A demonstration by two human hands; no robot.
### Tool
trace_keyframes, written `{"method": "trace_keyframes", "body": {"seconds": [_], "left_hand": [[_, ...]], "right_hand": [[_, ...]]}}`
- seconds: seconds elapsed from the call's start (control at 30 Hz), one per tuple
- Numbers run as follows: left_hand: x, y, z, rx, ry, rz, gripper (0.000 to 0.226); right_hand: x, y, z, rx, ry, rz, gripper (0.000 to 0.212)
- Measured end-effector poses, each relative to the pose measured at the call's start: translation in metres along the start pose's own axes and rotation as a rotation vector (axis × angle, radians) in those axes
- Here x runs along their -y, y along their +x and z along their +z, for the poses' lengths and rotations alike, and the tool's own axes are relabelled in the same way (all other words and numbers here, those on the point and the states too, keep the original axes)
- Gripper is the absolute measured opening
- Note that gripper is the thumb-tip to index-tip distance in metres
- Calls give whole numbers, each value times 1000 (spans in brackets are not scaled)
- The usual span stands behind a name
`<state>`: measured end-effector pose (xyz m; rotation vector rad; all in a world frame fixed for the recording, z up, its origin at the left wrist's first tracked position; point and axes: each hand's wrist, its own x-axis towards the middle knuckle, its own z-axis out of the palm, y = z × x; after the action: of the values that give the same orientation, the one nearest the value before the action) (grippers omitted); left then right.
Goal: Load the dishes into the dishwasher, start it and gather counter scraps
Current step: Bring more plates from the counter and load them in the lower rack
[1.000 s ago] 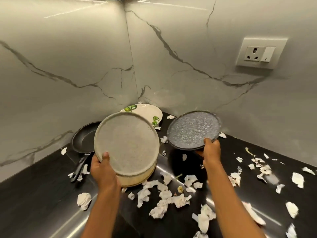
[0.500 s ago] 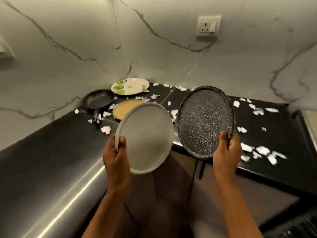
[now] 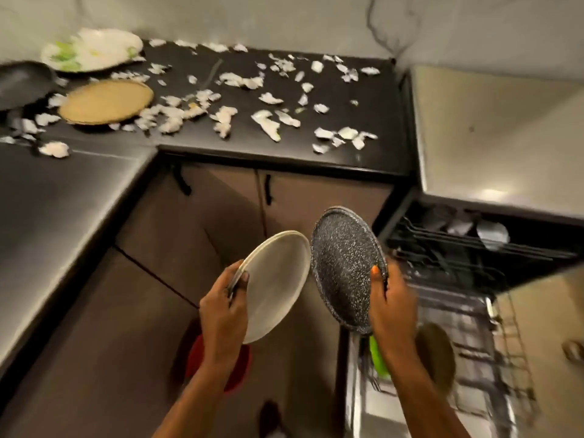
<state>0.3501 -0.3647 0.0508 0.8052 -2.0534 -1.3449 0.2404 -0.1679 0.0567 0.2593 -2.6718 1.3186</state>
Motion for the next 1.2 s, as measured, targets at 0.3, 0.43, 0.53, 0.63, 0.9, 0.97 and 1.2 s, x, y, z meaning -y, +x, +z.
{"method": "trace_keyframes", "body": {"seconds": [0.3, 0.43, 0.53, 0.63, 0.9, 0.97, 1.2], "left_hand": [[17, -117, 160, 245, 41, -152, 26], [20, -172, 236, 231, -25, -226, 25], [29, -208, 289, 199, -42, -265, 23], [45, -235, 325, 168, -37, -277, 16], [73, -264, 378, 103, 5, -247, 15], [81, -263, 385, 91, 19, -249, 13], [86, -257, 412, 47, -14, -225, 16]], "right_hand": [[-189, -50, -116, -42, -244, 366, 32], [-289, -62, -173, -142, -310, 487, 29], [-367, -65, -193, -163, -356, 590, 31], [-418, -64, -195, -147, -366, 622, 29], [-495, -49, -156, -51, -241, 653, 24], [-505, -42, -144, -17, -244, 656, 21], [-526, -22, -115, 74, -261, 629, 23]]}}
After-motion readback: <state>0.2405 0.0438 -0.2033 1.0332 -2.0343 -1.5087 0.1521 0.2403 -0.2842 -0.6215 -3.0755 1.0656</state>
